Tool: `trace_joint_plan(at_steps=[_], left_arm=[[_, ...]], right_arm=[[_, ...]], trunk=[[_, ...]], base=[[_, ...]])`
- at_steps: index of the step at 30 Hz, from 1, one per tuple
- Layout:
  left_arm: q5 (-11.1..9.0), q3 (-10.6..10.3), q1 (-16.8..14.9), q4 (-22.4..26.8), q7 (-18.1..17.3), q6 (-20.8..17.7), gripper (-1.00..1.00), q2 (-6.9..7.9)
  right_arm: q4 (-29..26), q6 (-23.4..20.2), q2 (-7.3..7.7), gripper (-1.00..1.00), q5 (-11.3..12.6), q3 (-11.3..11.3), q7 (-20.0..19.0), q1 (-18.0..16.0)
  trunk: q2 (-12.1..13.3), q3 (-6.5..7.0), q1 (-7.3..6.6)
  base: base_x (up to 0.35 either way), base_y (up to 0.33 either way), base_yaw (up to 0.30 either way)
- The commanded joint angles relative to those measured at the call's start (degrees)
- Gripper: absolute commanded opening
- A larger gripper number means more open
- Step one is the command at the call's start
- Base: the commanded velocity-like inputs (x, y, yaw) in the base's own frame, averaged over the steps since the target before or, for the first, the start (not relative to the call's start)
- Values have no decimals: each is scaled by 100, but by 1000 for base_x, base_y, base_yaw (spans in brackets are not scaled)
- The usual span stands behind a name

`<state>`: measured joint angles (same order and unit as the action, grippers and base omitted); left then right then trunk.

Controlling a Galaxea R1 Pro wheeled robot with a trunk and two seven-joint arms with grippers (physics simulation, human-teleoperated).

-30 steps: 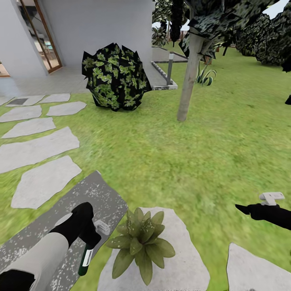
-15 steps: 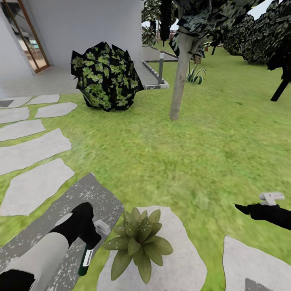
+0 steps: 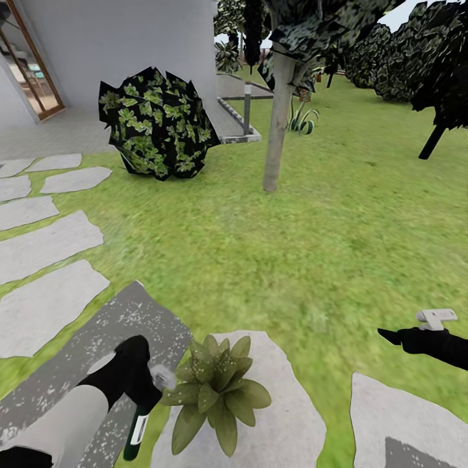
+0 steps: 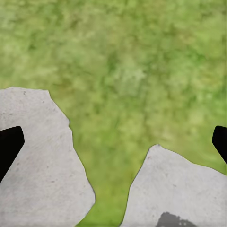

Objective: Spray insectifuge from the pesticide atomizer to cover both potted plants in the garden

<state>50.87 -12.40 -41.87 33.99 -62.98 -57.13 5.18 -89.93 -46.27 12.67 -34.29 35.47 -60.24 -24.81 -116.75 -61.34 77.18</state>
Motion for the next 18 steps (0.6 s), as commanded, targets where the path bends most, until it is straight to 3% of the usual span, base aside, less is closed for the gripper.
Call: trace_joint_plan(at_steps=[1, 18], left_arm=[[46, -22, 13, 11, -58, -30, -100, 5], [51, 9, 109, 19, -41, -42, -100, 9]], right_arm=[[-7, -22, 0, 100, -52, 5, -58, -6], [-7, -22, -2, 100, -52, 2, -58, -9]], trunk=[[-2, -5, -1], [-2, -5, -1]], base=[[0, 0, -3], [0, 0, 0]])
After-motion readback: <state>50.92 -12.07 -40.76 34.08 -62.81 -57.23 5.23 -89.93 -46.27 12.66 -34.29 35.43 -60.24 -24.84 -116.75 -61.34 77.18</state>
